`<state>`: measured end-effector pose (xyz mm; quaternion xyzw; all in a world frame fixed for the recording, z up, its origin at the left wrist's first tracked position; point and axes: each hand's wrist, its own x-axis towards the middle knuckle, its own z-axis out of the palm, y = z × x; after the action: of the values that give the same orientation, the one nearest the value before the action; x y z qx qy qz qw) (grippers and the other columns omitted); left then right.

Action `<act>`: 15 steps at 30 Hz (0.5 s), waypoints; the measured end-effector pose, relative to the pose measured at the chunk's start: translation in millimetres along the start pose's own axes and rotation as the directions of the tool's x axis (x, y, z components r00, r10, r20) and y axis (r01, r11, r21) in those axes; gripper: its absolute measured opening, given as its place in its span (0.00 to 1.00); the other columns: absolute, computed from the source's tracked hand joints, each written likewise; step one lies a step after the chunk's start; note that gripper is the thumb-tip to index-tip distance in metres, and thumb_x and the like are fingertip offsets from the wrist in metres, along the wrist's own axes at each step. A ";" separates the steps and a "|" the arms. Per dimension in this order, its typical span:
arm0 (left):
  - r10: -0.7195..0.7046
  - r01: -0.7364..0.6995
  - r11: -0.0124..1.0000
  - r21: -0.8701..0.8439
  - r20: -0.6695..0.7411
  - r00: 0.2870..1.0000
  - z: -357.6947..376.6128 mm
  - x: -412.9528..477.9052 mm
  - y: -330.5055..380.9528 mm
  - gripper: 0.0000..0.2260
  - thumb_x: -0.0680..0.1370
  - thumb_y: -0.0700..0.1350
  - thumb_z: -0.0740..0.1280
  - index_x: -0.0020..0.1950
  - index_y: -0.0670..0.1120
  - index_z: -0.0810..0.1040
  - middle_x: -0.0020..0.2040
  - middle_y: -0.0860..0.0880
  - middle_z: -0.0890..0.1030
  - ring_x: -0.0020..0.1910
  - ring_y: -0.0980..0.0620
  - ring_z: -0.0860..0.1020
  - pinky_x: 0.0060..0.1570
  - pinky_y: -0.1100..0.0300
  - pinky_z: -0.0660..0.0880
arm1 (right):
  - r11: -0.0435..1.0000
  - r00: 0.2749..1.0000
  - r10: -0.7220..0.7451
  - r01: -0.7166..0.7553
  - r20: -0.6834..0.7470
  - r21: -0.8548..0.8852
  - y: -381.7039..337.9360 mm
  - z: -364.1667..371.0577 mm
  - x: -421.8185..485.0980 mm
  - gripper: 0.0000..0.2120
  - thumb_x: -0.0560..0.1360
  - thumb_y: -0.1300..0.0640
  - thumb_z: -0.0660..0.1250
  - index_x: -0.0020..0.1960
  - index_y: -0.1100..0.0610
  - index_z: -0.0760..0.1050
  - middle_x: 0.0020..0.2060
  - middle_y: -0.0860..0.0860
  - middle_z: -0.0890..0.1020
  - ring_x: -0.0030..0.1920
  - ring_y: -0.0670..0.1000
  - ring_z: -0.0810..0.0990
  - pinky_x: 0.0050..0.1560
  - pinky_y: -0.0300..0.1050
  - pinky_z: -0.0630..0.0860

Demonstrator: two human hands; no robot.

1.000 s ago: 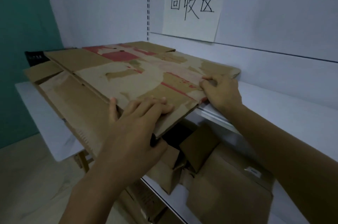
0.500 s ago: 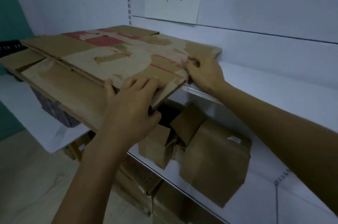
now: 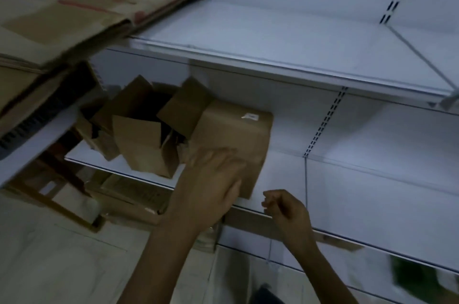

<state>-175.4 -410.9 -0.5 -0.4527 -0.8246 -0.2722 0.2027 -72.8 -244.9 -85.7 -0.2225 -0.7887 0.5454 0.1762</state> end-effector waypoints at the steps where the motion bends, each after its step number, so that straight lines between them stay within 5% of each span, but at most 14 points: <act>1: -0.031 0.032 0.999 -0.009 0.059 0.998 8.0 -3.2 1.9 0.12 0.75 0.46 0.60 0.55 0.46 0.78 0.47 0.44 0.83 0.47 0.50 0.74 0.52 0.59 0.67 | 0.999 0.999 0.049 -0.049 0.012 0.003 6.2 -6.7 1.7 0.07 0.75 0.58 0.64 0.42 0.49 0.79 0.38 0.48 0.83 0.42 0.52 0.82 0.48 0.59 0.79; 7: -0.197 0.211 0.977 -0.011 0.311 0.930 24.5 -10.4 10.5 0.21 0.76 0.49 0.57 0.66 0.43 0.75 0.41 0.48 0.82 0.35 0.52 0.77 0.34 0.66 0.67 | 0.984 0.983 0.178 -0.179 0.041 0.026 18.4 -19.2 63.1 0.06 0.78 0.61 0.64 0.45 0.52 0.78 0.41 0.53 0.82 0.45 0.57 0.82 0.52 0.60 0.79; 10: -0.274 0.277 0.960 0.042 0.357 0.893 26.9 -4.1 10.4 0.24 0.76 0.52 0.54 0.68 0.45 0.73 0.47 0.46 0.83 0.40 0.48 0.80 0.36 0.55 0.78 | 0.992 0.992 0.121 -0.120 0.036 -0.027 14.9 -12.2 101.7 0.03 0.77 0.56 0.67 0.50 0.51 0.75 0.48 0.51 0.81 0.53 0.54 0.80 0.52 0.36 0.75; 12: -0.303 0.285 0.953 0.105 0.376 0.875 30.4 1.5 11.9 0.24 0.76 0.52 0.54 0.68 0.45 0.74 0.49 0.46 0.83 0.41 0.47 0.81 0.37 0.54 0.79 | 0.990 0.996 0.077 -0.072 0.039 -0.124 8.2 -7.2 126.0 0.15 0.76 0.52 0.68 0.60 0.54 0.73 0.57 0.52 0.78 0.59 0.52 0.76 0.52 0.33 0.70; 15: -0.341 0.309 0.940 0.144 0.412 0.845 37.4 7.6 15.1 0.22 0.76 0.52 0.55 0.68 0.47 0.73 0.51 0.48 0.83 0.43 0.49 0.80 0.39 0.54 0.79 | 0.963 0.992 -0.050 0.078 0.114 -0.258 3.4 0.9 165.9 0.32 0.71 0.43 0.71 0.70 0.53 0.66 0.65 0.53 0.72 0.65 0.53 0.70 0.60 0.44 0.70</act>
<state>-169.6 -375.8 -20.9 -0.3476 -0.9227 -0.1657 -0.0178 -211.9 -154.4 -83.4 -0.1888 -0.8690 0.4413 0.1206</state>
